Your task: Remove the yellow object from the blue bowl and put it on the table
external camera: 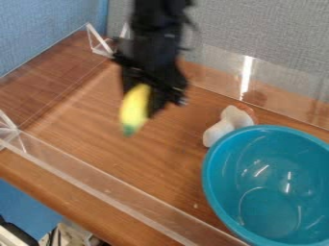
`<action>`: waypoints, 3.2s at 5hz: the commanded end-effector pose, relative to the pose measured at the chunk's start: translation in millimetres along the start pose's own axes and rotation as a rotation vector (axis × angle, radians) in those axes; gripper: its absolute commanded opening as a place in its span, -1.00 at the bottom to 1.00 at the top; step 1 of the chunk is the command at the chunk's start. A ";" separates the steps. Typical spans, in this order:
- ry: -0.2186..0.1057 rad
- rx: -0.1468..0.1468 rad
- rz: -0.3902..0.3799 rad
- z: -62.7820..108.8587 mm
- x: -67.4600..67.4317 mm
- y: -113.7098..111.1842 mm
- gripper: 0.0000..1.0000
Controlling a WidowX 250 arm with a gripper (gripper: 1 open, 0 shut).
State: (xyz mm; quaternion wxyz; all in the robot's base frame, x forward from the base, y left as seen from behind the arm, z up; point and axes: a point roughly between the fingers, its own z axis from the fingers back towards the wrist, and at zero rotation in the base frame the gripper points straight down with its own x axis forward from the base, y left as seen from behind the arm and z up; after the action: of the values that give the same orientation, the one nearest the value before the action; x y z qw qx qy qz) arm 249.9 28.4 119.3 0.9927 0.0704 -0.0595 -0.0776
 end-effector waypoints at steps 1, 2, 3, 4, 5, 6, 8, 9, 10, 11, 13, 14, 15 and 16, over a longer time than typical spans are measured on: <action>-0.028 -0.009 0.055 -4.2 2.0 28.3 -1.00; -0.021 -0.015 0.075 -6.6 14.5 11.5 -1.00; -0.009 -0.015 0.135 -7.8 26.1 1.0 -1.00; 0.000 -0.026 0.181 -11.4 35.9 -4.7 -1.00; 0.009 -0.024 0.265 -11.1 39.0 -3.7 -1.00; 0.012 -0.020 0.367 -7.6 41.5 0.2 -1.00; 0.041 -0.022 0.681 -10.0 44.4 15.1 -1.00; 0.059 -0.018 0.862 -13.9 44.1 23.1 -1.00; 0.078 -0.013 1.030 -17.1 42.6 25.8 -1.00; 0.101 -0.010 1.168 -18.3 41.2 21.6 -1.00; 0.134 -0.004 1.350 -24.9 44.3 17.0 -1.00; 0.144 -0.005 1.394 -26.5 46.5 14.1 -1.00; 0.151 -0.007 1.410 -27.5 47.8 11.5 -1.00; 0.168 -0.008 1.421 -25.7 48.1 15.6 1.00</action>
State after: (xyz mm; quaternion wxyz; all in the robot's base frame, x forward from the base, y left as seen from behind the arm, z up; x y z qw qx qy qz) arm 295.9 36.1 89.3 0.8077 0.0289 0.0059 0.5889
